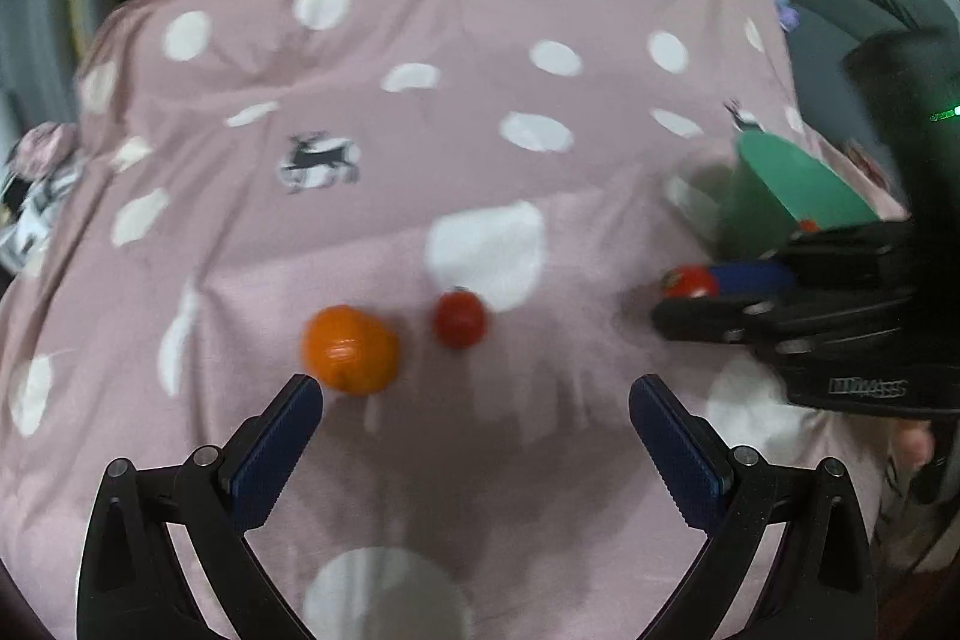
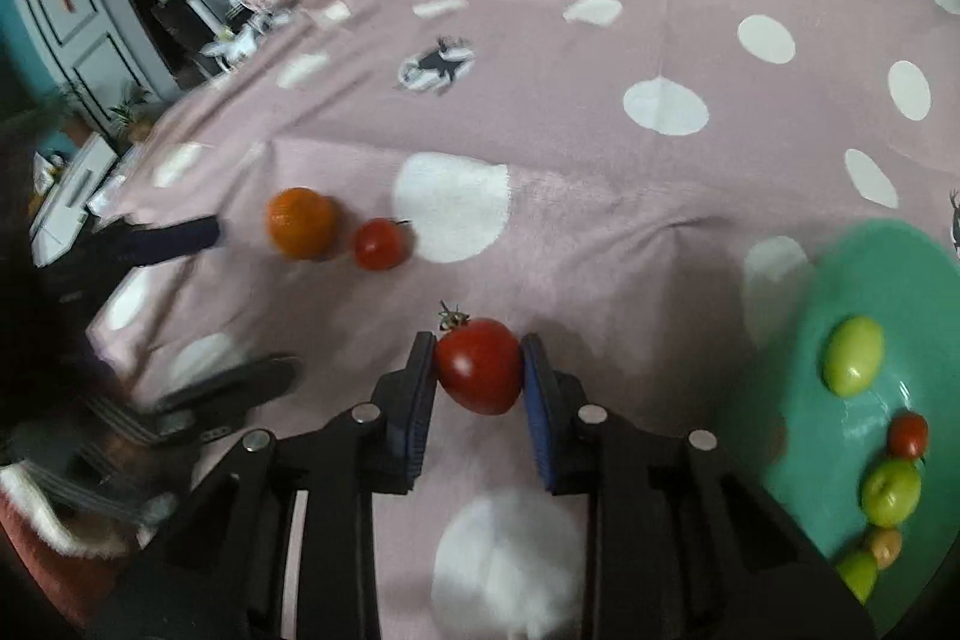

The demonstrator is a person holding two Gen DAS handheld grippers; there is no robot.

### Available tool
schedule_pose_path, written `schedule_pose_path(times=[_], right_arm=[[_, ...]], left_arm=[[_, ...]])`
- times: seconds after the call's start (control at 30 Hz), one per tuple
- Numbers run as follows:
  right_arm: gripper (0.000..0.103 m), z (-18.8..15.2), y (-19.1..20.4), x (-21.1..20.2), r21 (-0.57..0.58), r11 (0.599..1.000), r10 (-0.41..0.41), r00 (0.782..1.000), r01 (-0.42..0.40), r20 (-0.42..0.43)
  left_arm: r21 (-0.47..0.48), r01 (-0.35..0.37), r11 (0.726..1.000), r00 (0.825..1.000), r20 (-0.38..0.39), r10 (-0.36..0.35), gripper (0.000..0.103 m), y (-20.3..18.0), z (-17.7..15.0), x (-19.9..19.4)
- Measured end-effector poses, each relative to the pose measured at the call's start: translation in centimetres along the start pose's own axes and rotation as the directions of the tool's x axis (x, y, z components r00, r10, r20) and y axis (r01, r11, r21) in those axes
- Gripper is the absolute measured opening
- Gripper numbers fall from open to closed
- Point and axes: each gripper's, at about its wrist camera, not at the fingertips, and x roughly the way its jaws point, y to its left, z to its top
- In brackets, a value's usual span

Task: Organize fruits
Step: 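Close the right gripper on the red tomato, then carry the red tomato into the green bowl and open the right gripper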

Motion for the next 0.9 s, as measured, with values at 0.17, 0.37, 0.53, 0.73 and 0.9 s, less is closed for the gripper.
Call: schedule_pose_path(times=[0.17, 0.37, 0.53, 0.73, 0.9], right_arm=[[0.029, -1.5, -1.1, -3.8, 0.041, 0.996, 0.080, 0.995, -0.082, 0.060], [0.029, -3.1, -1.8, -5.5, 0.059, 0.995, 0.079, 0.994, -0.084, 0.080], [0.029, -3.6, -3.0, -6.3, 0.075, 0.993, 0.087, 0.991, -0.094, 0.097], [0.029, -3.5, -3.7, -6.0, 0.102, 0.990, 0.085, 0.992, -0.095, 0.097], [0.029, -3.5, -4.0, -6.4, 0.115, 0.988, 0.089, 0.990, -0.101, 0.108]], left_arm=[[0.075, 0.025, 0.997, 0.997, 0.066, -0.030, 0.102, -2.1, 1.1, -0.4], [0.090, 0.038, 0.995, 0.997, -0.067, -0.032, 0.101, -2.4, 3.1, 4.2], [-0.013, -0.072, 0.997, 0.988, -0.141, 0.069, 0.056, -0.7, 2.7, 7.3], [-0.018, -0.074, 0.997, 0.991, -0.115, 0.072, 0.049, -0.4, 3.1, 7.5], [-0.004, -0.090, 0.996, 0.991, -0.102, 0.089, 0.027, -0.8, 3.0, 7.3]])
